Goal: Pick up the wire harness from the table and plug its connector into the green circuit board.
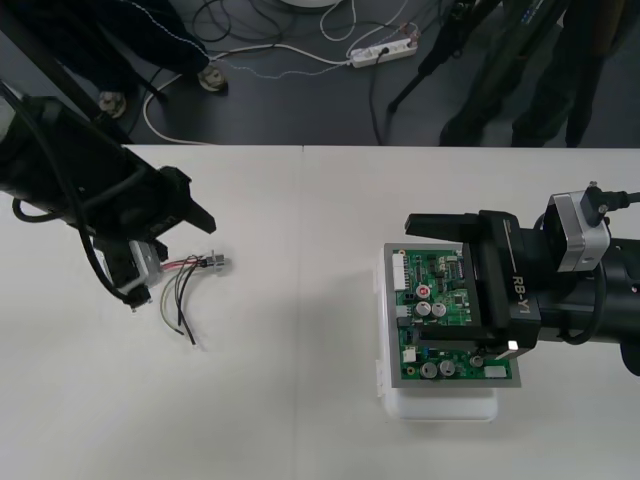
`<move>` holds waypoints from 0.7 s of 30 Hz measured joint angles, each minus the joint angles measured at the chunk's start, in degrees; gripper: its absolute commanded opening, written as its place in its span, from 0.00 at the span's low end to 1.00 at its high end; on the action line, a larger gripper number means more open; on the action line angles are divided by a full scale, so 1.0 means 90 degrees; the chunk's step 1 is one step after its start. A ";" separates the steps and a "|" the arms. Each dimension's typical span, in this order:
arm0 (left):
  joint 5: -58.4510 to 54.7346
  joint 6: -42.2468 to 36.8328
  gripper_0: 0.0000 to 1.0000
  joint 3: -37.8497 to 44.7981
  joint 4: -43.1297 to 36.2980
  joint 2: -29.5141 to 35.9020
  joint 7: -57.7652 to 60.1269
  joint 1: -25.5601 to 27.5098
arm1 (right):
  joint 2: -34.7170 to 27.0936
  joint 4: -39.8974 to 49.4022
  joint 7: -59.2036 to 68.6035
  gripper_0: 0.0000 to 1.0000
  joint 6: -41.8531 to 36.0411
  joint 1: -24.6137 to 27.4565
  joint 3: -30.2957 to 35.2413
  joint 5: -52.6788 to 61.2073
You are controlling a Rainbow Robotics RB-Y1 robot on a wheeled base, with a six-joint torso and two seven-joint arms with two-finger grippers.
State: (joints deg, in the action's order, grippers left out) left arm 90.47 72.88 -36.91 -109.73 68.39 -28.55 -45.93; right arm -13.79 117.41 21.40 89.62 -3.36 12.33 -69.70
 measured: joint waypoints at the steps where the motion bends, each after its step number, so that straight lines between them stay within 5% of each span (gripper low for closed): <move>1: 0.0089 -0.0069 0.71 -0.0268 -0.0007 0.0038 -0.0248 -0.0173 | 0.0025 -0.0001 0.0000 1.00 0.0000 0.0000 -0.0002 -0.0029; 8: 0.0822 -0.0592 0.71 -0.2260 -0.0008 0.0129 -0.2094 -0.1510 | 0.0162 -0.0004 -0.0055 1.00 0.0002 -0.0001 -0.0009 -0.0169; 16: 0.1674 -0.1395 0.77 -0.4455 0.0263 0.0039 -0.2183 -0.2976 | 0.0188 -0.0005 -0.0122 1.00 0.0004 -0.0001 -0.0010 -0.0179; 21: 0.1671 -0.1624 0.81 -0.5004 0.0984 -0.0316 -0.2597 -0.3420 | 0.0188 -0.0006 -0.0122 1.00 0.0004 -0.0001 -0.0010 -0.0186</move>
State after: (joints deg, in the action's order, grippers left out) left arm 105.51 58.26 -81.95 -100.87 65.55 -51.92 -76.71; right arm -12.10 117.36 20.30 89.66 -3.37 12.24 -71.37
